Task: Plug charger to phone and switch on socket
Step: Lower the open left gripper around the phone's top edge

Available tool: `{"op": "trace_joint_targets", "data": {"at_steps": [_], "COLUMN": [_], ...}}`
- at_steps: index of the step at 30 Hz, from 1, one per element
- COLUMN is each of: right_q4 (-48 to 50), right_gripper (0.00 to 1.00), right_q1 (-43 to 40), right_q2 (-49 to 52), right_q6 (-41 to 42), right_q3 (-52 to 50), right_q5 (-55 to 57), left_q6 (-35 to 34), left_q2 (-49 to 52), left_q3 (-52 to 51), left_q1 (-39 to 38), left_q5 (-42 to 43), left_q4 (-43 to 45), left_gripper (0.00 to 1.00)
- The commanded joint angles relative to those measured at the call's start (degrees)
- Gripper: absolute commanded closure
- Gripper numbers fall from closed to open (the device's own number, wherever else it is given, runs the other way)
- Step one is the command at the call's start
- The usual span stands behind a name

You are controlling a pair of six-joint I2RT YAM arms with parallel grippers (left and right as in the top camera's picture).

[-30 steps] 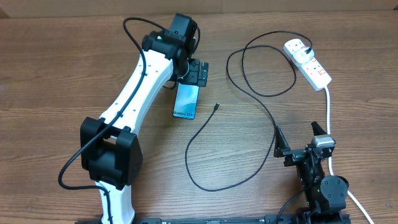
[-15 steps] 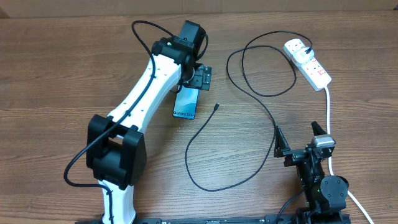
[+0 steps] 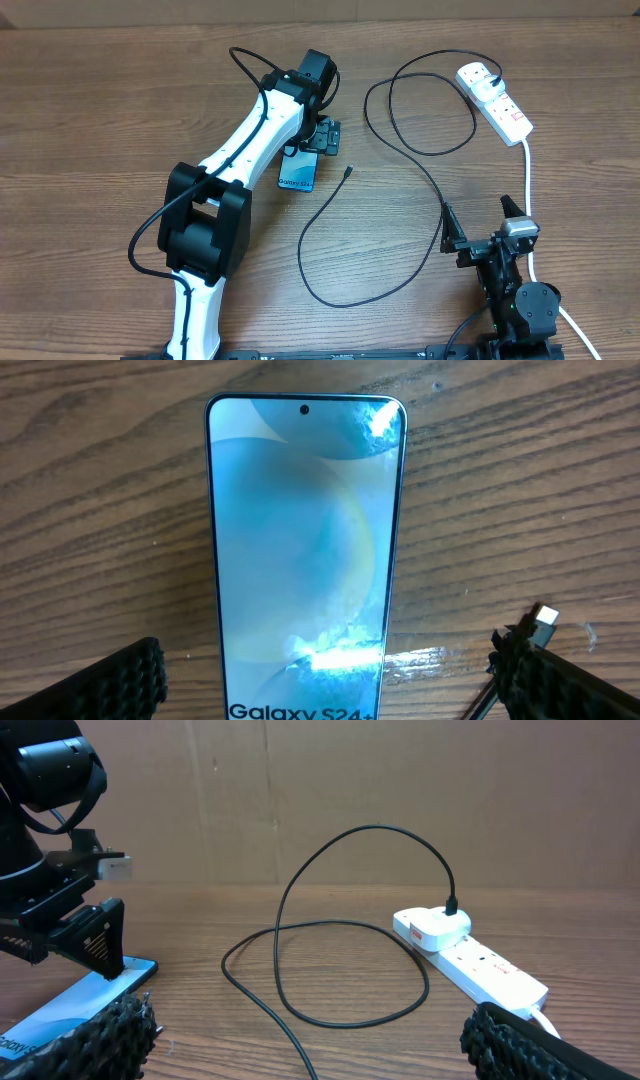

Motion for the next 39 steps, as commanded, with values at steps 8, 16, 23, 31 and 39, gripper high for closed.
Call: {"op": "trace_joint_targets", "data": {"at_steps": [8,16,23,31,39], "right_q4": [0.33,0.33,0.33,0.33,0.33], "right_gripper": [0.0,0.0,0.0,0.0,0.0], "right_q1": [0.33,0.33,0.33,0.33,0.33], "right_q2": [-0.55,-0.55,-0.55,-0.55,-0.55], "right_q6": [-0.39,-0.39,-0.39,-0.39,-0.39], "right_q3": [-0.57,-0.57,-0.57,-0.57,-0.57], "right_q5": [0.55,0.55,0.55,0.52,0.55], "left_q6": [-1.18,-1.18,-1.2,-1.14,0.35], "left_q2": [0.44,0.44,1.36,3.89,5.79], "left_q3": [-0.2,-0.2,-0.22,-0.22,-0.22], "left_q1": [0.83,1.14,1.22,1.25,1.29], "left_q5": [-1.11,-1.18,-1.18,-1.14,-1.16], "left_q4": [1.88,2.91,3.28,3.52,3.82], "left_gripper": [0.0,0.0,0.0,0.0,0.0]}}
